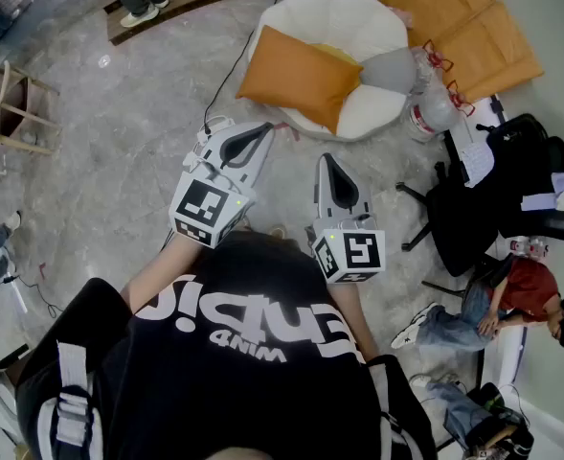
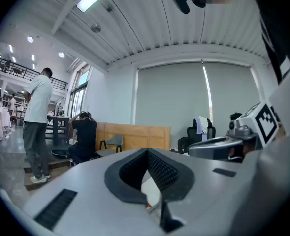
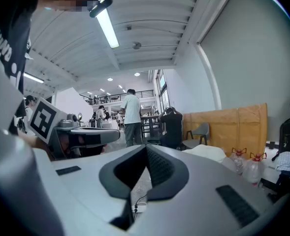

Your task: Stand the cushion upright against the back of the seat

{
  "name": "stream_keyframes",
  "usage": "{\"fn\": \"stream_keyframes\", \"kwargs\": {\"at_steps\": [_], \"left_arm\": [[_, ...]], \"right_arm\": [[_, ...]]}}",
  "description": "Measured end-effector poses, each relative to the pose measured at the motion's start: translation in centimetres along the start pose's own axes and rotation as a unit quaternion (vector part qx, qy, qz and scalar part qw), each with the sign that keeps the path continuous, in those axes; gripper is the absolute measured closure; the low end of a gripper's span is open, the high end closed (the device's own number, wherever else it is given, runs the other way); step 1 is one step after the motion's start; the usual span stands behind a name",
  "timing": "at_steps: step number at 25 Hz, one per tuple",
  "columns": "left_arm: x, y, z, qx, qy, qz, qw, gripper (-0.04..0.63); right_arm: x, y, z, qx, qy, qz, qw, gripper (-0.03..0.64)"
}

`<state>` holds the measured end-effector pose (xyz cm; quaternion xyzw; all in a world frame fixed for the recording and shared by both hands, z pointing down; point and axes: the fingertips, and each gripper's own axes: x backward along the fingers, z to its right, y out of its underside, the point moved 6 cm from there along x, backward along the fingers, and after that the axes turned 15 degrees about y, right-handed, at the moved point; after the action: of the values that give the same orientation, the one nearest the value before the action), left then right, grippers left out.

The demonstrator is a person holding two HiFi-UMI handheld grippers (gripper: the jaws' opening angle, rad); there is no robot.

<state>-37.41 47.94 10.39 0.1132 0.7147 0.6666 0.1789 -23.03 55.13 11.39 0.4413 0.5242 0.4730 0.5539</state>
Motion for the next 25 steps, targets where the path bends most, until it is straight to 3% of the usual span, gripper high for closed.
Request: {"fn": "stream_keyframes", "kwargs": {"at_steps": [9,14,25], "left_arm": [[-0.8,0.2,0.0,0.000,0.003,-0.002,1.0000,0.589],[-0.5,-0.3,-0.2,0.018,0.005,-0.016,0.9997,0.588],[0.6,-0.2,-1.7,0.012,0.043,-0.016,0.9989,0.589]], "right_arm": [[-0.4,0.4,0.6,-0.006,0.000,-0.002,1.000,0.595],[-0.5,0.3,0.5,-0.023,-0.001,0.003,1.000,0.595],[0.2,1.1,0.6,-0.019,0.041,0.002,0.999,0.595]]}}
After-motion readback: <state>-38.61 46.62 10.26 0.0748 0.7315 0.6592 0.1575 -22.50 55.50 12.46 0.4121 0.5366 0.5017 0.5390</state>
